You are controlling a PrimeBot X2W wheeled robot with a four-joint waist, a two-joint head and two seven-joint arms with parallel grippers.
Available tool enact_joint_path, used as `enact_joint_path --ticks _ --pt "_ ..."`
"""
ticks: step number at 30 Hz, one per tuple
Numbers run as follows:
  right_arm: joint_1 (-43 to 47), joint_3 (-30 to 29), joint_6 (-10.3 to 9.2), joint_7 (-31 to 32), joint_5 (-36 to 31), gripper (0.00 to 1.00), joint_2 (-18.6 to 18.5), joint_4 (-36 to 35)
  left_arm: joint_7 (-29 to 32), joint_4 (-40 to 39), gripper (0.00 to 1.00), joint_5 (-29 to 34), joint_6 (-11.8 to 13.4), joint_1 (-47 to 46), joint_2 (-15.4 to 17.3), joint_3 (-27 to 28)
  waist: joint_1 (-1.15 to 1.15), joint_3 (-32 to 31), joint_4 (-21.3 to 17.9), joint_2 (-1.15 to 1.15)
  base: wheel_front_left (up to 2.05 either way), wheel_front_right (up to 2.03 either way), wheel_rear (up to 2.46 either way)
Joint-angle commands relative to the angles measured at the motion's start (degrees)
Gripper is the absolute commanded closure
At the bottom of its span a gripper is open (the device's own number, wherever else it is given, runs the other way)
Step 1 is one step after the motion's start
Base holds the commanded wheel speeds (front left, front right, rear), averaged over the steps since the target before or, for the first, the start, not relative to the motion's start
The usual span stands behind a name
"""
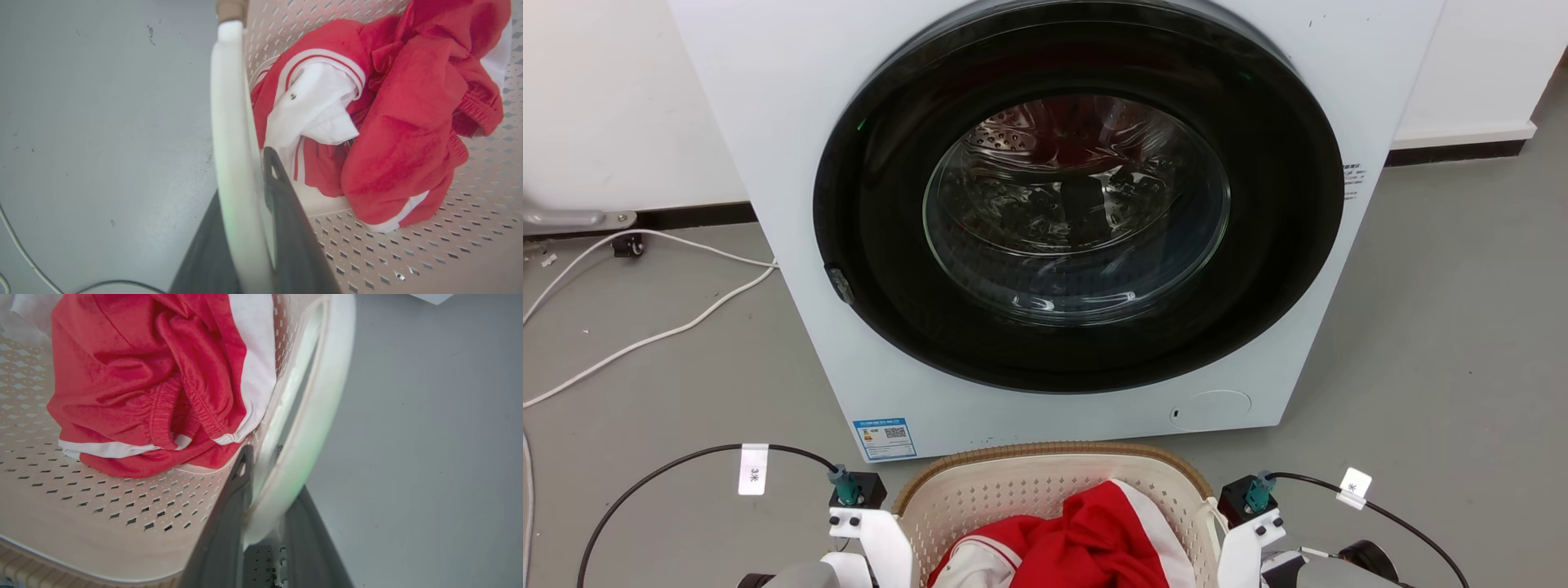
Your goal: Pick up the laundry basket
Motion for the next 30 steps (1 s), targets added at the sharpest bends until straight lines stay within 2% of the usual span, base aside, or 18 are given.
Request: enact_joint_path --ticks 1,30 --pt "-0.69 0.32 0.14 -0.16 -0.34 1.0 -0.27 0.41 -0.58 0.07 1.0 -0.35 -0.26 -1.01 0.61 -0.24 0.0 0.05 0.0 0.0 0.0 0.0 0.0" --pt "-0.45 0.46 0.14 -0.35 -0.5 1.0 -0.38 0.47 -1.46 0.63 1.0 -3.75 -0.26 -1.65 0.48 -3.77 0.0 0.24 -0.04 0.0 0.0 0.0 0.0"
